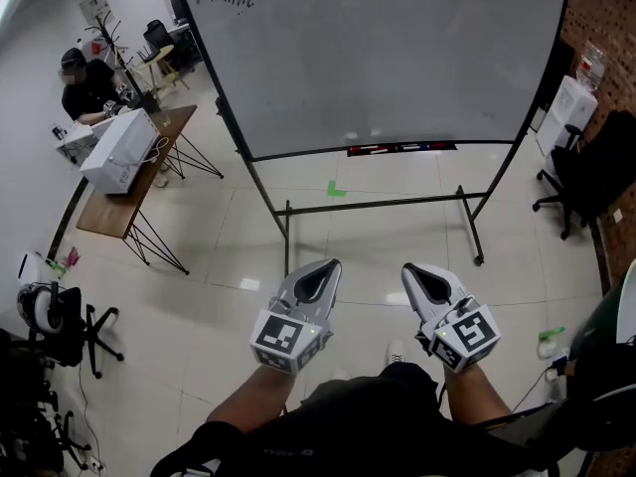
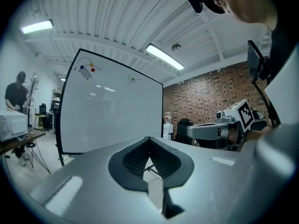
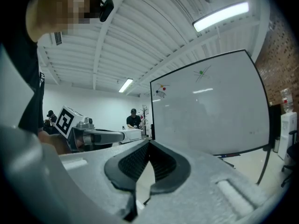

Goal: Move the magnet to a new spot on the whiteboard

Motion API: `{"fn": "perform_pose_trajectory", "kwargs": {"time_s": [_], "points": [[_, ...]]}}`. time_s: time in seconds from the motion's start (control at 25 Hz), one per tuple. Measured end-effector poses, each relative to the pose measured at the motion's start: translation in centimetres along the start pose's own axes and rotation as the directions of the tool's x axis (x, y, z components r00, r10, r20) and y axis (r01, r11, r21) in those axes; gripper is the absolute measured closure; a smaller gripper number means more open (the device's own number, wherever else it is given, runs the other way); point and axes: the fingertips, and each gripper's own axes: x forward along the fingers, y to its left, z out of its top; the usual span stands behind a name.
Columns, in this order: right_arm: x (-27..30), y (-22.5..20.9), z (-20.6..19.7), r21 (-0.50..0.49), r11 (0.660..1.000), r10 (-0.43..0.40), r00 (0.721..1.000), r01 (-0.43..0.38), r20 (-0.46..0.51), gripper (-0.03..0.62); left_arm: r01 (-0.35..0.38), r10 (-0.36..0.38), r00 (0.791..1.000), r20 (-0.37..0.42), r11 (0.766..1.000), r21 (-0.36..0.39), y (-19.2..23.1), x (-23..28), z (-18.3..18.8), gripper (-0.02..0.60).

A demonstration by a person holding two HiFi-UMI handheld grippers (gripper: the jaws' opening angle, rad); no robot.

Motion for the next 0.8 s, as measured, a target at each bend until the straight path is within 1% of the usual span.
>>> {"fn": "perform_pose_trajectory", "kwargs": {"time_s": [0.12, 0.28, 0.44, 0.56, 0.72, 0.8], "points": [[-0.6, 0.8, -0.3, -0.004, 1.0, -0.017, 1.0, 0.017, -0.019, 0.592, 0.023, -0.023, 1.0, -0.003, 1.0, -0.003, -0.1, -0.1, -0.4, 0.566], [-1.5, 0.7, 0.1, -0.024, 0.999, -0.027, 0.999, 0.026, -0.026, 0.592, 0.044, -0.044, 0.999, 0.004, 0.999, -0.024, -1.6, 0.0, -0.3, 0.566], [-2.7, -0.5, 1.0, -0.039, 0.999, -0.023, 0.999, 0.022, -0.024, 0.592, 0.025, -0.024, 0.999, 0.036, 0.999, -0.029, -2.7, 0.7, 0.9, 0.566], [-3.8, -1.6, 1.4, -0.048, 0.999, -0.011, 1.0, 0.01, -0.023, 0.592, 0.016, -0.014, 0.999, 0.053, 0.999, -0.034, -3.8, 1.5, 1.2, 0.566], [-5.2, -2.6, 1.2, -0.033, 0.999, -0.007, 0.999, 0.005, -0.051, 0.592, -0.002, 0.005, 0.998, 0.062, 0.999, -0.042, -5.6, 2.4, 1.2, 0.566], [-5.8, -2.9, 0.8, -0.032, 0.999, 0.01, 0.999, -0.012, -0.054, 0.592, -0.014, 0.017, 0.998, 0.064, 0.999, -0.048, -6.3, 2.5, 1.1, 0.566]]}}
